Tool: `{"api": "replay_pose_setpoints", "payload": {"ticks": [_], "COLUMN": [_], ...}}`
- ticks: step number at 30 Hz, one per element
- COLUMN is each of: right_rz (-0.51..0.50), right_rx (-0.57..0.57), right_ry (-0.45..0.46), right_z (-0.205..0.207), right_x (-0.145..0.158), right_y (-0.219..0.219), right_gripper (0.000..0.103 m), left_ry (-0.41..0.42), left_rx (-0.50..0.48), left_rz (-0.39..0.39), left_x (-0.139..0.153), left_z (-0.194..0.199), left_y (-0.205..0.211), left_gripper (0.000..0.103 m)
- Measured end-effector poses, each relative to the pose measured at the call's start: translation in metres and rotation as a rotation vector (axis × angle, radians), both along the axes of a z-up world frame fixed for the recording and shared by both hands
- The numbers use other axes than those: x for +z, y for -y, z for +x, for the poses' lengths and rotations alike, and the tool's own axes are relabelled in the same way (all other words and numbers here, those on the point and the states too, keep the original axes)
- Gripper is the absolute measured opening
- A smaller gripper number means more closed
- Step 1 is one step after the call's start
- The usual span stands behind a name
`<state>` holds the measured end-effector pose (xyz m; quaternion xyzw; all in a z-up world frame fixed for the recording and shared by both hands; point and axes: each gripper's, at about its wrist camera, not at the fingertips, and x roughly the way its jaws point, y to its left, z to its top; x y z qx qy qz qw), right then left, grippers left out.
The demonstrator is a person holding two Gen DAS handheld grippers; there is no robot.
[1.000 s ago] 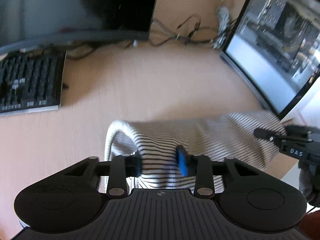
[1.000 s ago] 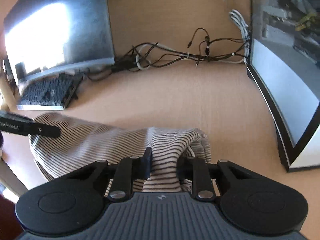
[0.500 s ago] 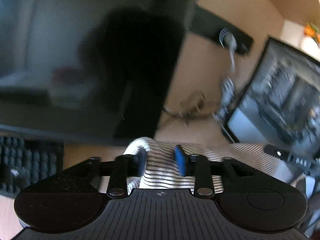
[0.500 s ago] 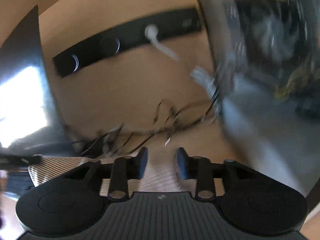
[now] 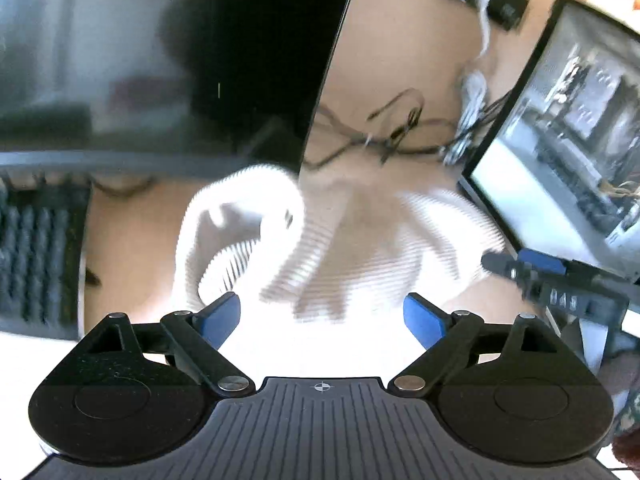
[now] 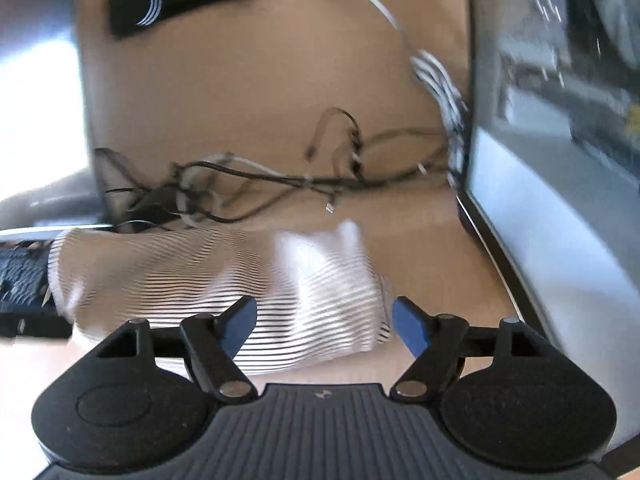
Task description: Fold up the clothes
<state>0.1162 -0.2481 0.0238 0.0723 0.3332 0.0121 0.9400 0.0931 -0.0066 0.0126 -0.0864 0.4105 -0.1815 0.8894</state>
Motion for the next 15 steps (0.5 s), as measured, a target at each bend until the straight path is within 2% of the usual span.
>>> {"api": "replay_pose_setpoints", "payload": {"ticks": [3, 6, 7, 12, 15], "right_rz": [-0.002, 0.043, 0.054, 0.071, 0.042], "right_rx": [-0.084, -0.064, -0.056, -0.008, 0.024], "right_ry": [0.000, -0.034, -0.041, -0.027, 0.023], "right_z": [0.020, 0.029, 0.032, 0.031, 0.017], "right_x": [-0.013, -0.026, -0.031, -0.048, -0.042], "right_y": [-0.021, -0.028, -0.029, -0.030, -0.030], "right_gripper": [0.076, 0.076, 0.080, 0.085, 0.069], "left_ry": [0.005, 0.006, 0.003, -0.011, -0.023], "left_rx": [0.032, 0.059, 0.066, 0.092, 0.121], "left_rz": [-0.008, 0.019, 0.031, 0.102, 0.134], "left_x": [-0.005, -0.006, -0.008, -0.014, -0.025], "left_z": [0.011, 0.023, 0.026, 0.040, 0.041], "left_y": [0.005, 0.010, 0.012, 0.026, 0.031], "left_gripper": [0.093, 0.093, 0.094, 0.094, 0.090]}}
